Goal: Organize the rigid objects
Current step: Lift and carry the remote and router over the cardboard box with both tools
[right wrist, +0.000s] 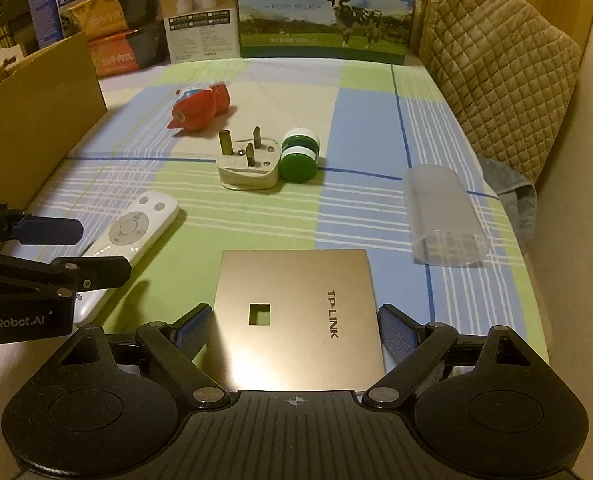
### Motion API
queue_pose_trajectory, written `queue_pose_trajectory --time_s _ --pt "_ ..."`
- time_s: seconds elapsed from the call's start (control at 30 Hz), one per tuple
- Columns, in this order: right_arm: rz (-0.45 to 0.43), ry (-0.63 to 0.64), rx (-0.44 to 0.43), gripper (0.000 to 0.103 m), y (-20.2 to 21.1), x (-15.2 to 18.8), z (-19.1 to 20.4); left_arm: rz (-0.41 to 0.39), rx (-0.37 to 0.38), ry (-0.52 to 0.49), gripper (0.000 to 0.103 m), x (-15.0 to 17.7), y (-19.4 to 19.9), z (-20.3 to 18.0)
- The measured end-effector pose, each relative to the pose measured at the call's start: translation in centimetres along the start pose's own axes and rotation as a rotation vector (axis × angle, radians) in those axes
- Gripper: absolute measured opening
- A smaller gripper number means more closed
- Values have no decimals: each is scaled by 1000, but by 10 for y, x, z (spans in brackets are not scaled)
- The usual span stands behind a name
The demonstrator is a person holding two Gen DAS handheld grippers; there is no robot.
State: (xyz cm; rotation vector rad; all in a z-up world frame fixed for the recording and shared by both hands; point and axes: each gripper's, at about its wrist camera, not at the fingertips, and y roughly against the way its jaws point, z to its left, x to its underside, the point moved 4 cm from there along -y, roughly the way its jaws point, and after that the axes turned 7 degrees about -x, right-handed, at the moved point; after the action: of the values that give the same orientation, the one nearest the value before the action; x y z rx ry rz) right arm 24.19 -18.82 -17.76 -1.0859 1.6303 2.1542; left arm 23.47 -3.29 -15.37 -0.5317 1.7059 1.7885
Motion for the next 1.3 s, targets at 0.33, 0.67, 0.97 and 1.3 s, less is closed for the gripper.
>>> queue_pose_trajectory --time_s 0.33,0.67,0.97,1.3 --pt "-37 -113 0 85 7 -7 -15 7 -11 -43 49 -4 -11 -12" --pt "-75 -159 -18 85 15 -9 -18 0 -42 -9 35 3 3 -9" --pt "-115 -181 -9 85 29 -9 -17 -7 -31 -3 35 9 31 -5" --pt "-83 -163 -44 85 30 4 7 32 -29 -16 35 30 33 -2"
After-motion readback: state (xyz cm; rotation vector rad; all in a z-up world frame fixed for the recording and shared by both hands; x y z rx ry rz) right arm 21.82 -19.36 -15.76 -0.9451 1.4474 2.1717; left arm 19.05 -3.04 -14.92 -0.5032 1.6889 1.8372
